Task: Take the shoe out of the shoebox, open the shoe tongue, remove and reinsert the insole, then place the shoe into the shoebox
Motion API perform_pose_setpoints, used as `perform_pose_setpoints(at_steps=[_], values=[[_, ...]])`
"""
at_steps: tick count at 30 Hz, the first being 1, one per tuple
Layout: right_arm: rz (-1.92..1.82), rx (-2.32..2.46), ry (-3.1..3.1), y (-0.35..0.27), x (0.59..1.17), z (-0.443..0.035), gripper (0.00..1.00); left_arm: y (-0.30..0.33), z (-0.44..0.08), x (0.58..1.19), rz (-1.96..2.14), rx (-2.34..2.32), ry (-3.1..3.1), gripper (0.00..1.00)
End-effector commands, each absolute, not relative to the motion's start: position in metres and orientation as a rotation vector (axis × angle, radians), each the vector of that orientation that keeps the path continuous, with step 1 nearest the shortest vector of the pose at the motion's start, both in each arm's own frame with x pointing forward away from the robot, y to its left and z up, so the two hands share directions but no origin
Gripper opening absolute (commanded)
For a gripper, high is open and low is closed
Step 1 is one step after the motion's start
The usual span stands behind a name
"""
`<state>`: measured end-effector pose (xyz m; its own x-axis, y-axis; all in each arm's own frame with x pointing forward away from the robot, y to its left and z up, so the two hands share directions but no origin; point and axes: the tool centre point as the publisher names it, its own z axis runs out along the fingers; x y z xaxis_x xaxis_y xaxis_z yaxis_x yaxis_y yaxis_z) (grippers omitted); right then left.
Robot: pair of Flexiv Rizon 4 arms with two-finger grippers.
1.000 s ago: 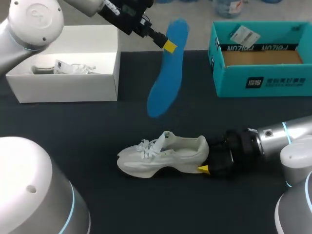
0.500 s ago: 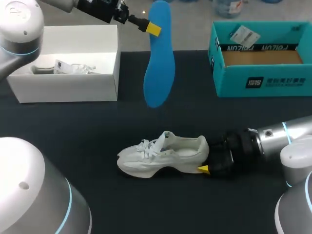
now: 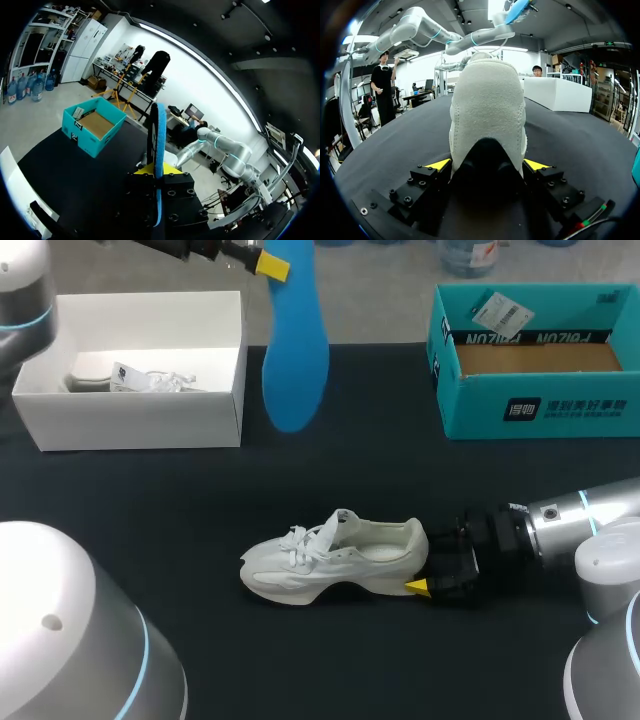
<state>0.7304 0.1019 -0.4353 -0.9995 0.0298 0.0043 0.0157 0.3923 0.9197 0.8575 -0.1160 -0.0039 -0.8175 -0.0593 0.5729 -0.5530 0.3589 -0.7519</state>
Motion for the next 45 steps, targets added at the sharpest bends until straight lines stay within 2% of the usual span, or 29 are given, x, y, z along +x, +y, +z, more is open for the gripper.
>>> perform_pose_setpoints(at_steps=[1, 20, 43, 44, 45], values=[[1.718, 0.044, 2.614, 0.104, 0.730, -0.442, 0.00, -0.111, 0.002, 0.871, 1.455, 0.459, -2.152, 0.00], [1.718, 0.044, 2.614, 0.104, 0.730, -0.442, 0.00, -0.120, 0.024, 0.867, 1.426, 0.276, -2.052, 0.00], [1.718, 0.044, 2.614, 0.104, 0.730, -0.442, 0.00, -0.115, 0.026, 0.868, 1.422, 0.315, -2.042, 0.00], [1.718, 0.044, 2.614, 0.104, 0.730, -0.442, 0.28, -0.115, 0.026, 0.868, 1.422, 0.315, -2.042, 0.00], [1.716, 0.047, 2.616, 0.103, 0.729, -0.442, 0.47, -0.115, 0.026, 0.868, 1.422, 0.315, -2.042, 0.00]])
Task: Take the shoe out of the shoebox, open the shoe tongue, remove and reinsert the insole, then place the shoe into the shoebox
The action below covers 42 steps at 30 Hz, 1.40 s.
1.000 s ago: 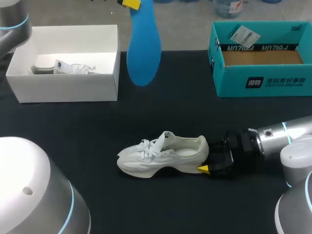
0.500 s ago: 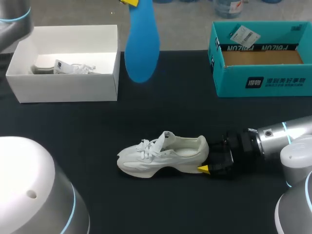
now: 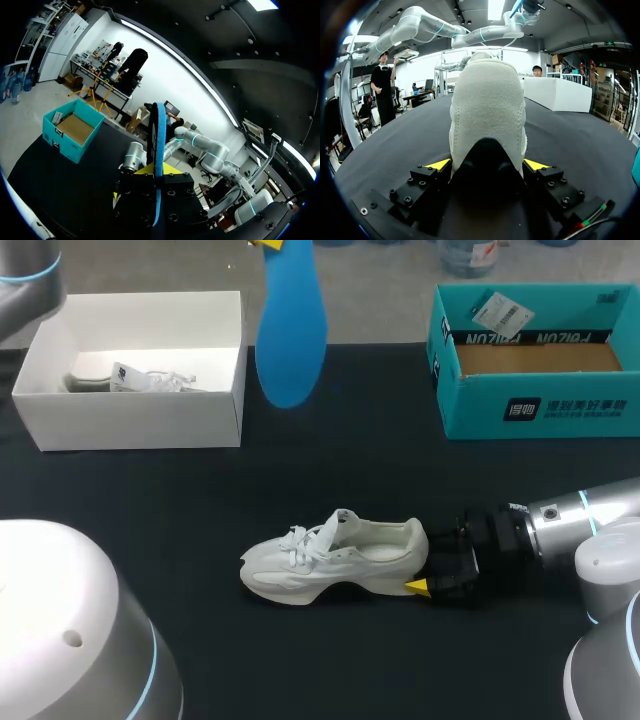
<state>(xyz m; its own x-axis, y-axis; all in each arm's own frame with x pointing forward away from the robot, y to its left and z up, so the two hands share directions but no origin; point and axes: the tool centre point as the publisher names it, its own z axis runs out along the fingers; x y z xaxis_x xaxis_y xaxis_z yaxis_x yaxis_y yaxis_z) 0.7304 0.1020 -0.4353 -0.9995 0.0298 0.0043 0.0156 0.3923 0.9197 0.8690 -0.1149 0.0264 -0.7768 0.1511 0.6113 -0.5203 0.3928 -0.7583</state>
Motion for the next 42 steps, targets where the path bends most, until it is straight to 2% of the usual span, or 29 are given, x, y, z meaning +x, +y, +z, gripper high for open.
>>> perform_pose_setpoints(at_steps=[1, 2, 24, 42], values=[[1.716, 0.049, 2.609, 0.103, 0.729, -0.442, 0.79, -0.115, 0.026, 0.868, 1.422, 0.315, -2.042, 0.00], [1.715, 0.048, 2.607, 0.102, 0.729, -0.441, 1.00, -0.115, 0.026, 0.868, 1.422, 0.315, -2.042, 0.00], [1.628, 0.136, 2.553, 0.065, 0.722, -0.416, 1.00, -0.115, 0.026, 0.868, 1.422, 0.315, -2.042, 0.00], [1.163, 0.058, 2.884, 0.037, 0.718, -0.333, 1.00, -0.115, 0.026, 0.868, 1.422, 0.315, -2.042, 0.00]])
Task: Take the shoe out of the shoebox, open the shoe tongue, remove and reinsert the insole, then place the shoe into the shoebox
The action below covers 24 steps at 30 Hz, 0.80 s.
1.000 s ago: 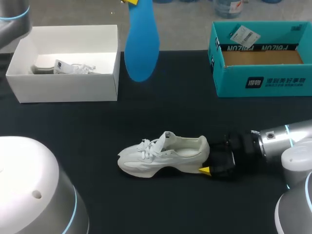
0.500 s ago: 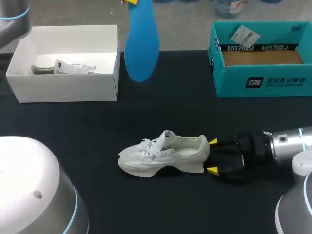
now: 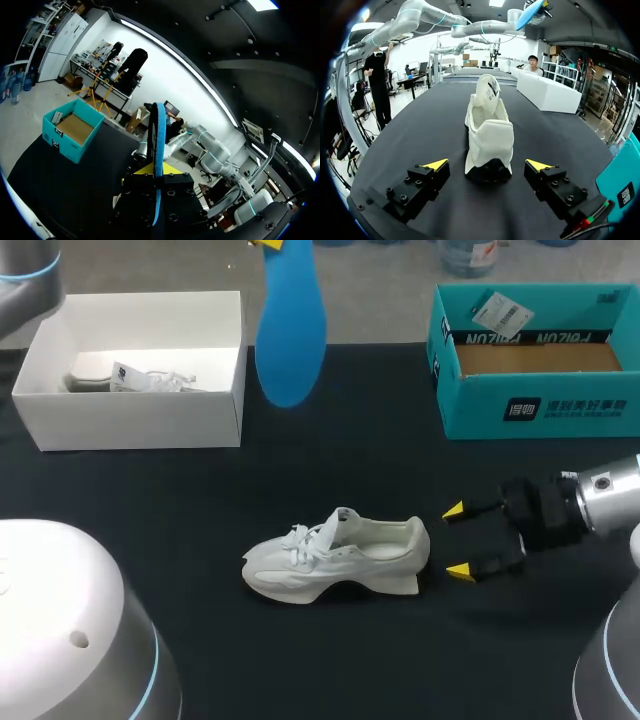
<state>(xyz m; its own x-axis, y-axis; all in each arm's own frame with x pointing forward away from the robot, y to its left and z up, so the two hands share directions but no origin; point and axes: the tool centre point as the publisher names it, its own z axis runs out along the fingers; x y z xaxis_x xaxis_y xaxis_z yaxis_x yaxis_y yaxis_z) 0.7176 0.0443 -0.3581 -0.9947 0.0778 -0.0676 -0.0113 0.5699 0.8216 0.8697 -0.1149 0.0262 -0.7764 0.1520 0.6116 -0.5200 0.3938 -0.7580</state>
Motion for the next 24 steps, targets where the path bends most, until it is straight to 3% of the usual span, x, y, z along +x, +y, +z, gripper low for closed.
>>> perform_pose_setpoints(at_steps=[1, 24], values=[[1.131, 0.066, 2.905, 0.037, 0.718, -0.331, 1.00, -0.115, 0.026, 0.868, 1.422, 0.315, -2.042, 0.00], [0.390, 0.143, 3.120, 0.055, 0.718, -0.287, 1.00, -0.115, 0.026, 0.868, 1.422, 0.315, -2.042, 0.00]])
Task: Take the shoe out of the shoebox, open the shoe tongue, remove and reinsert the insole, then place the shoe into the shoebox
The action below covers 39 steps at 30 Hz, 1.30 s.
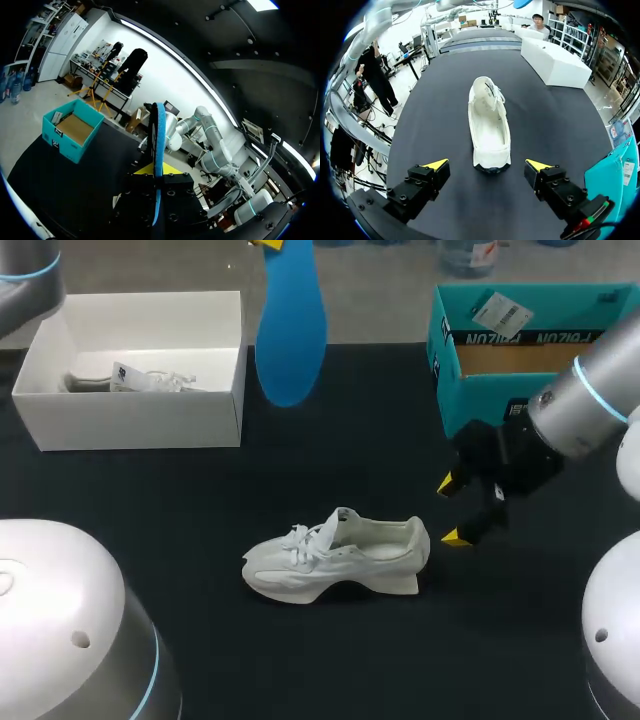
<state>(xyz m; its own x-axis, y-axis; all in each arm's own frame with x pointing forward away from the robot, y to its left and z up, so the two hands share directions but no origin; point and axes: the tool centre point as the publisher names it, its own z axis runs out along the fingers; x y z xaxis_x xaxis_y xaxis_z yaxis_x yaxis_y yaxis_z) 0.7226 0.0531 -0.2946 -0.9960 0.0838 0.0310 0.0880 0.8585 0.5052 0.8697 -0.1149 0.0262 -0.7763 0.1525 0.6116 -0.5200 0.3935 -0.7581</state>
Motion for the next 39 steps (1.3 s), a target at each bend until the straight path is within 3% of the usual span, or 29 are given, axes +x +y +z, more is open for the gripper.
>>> perform_pose_setpoints(at_steps=[1, 39], values=[[-0.392, -0.138, -3.114, 0.054, 0.718, -0.287, 1.00, -0.115, 0.026, 0.868, 1.422, 0.315, -2.042, 0.00], [-0.405, -0.134, -3.168, 0.032, 0.708, -0.287, 1.00, -0.119, 0.036, 0.852, 1.427, 0.290, -2.014, 0.00]])
